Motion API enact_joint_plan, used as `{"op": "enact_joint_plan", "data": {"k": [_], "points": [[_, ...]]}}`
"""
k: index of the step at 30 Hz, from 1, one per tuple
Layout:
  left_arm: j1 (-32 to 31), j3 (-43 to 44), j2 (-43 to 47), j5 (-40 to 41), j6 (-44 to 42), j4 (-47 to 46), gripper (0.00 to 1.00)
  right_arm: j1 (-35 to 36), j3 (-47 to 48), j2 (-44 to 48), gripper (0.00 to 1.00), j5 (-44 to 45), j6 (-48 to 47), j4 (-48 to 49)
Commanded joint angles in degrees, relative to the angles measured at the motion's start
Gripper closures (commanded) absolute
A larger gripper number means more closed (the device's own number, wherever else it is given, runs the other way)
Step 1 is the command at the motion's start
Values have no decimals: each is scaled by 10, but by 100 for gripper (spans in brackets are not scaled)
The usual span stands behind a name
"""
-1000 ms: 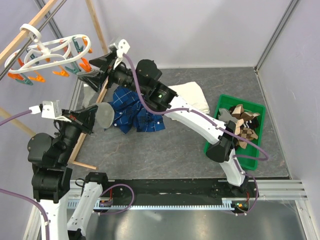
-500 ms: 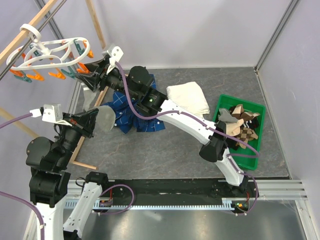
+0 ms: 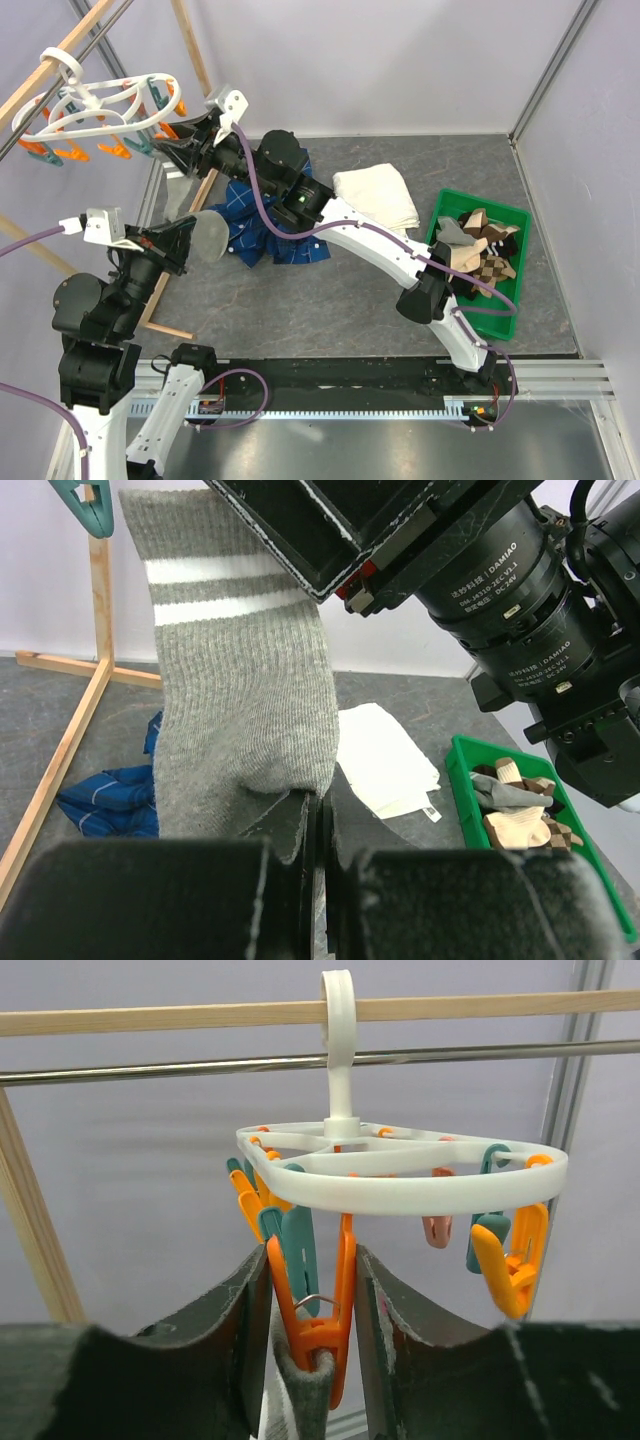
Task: Remove the socks clipped to the hanger
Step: Remove the sock from the hanger.
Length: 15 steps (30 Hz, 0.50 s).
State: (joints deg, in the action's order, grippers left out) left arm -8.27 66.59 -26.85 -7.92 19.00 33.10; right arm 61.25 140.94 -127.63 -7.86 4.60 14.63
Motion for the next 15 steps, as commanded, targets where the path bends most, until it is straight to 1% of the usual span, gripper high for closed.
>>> {"op": "enact_joint_plan", "data": {"k": [1, 3, 4, 6, 7, 8, 9, 11, 12, 13, 15], "points": [[-3, -1, -8, 0, -19, -15, 98, -3, 31, -9, 58, -7, -1, 33], [-3, -1, -10, 0, -20, -16, 98, -4, 41, -15, 55, -8, 0, 34], [-3, 0, -14, -1, -19, -16, 98, -4, 44, -19, 50, -8, 1, 35], [-3, 0, -14, -2, -19, -16, 98, -6, 49, -21, 46, -8, 8, 41], [-3, 0, -15, -4, -18, -18, 98, -6, 49, -22, 47, -8, 11, 43], [-3, 1, -15, -6, -18, -17, 98, -7, 49, -22, 53, -9, 15, 44], [-3, 2, -16, -6, -18, -17, 98, -8, 49, -22, 68, -12, 16, 48], [-3, 3, -16, -8, -18, -17, 98, -8, 49, -23, 78, -15, 19, 52], [-3, 4, -18, -8, -18, -17, 98, -9, 50, -23, 92, -16, 20, 56], [-3, 4, -17, -10, -18, -19, 98, -8, 51, -23, 100, -18, 19, 57], [-3, 1, -18, -10, -19, -17, 98, -9, 51, -21, 100, -18, 21, 58]]}}
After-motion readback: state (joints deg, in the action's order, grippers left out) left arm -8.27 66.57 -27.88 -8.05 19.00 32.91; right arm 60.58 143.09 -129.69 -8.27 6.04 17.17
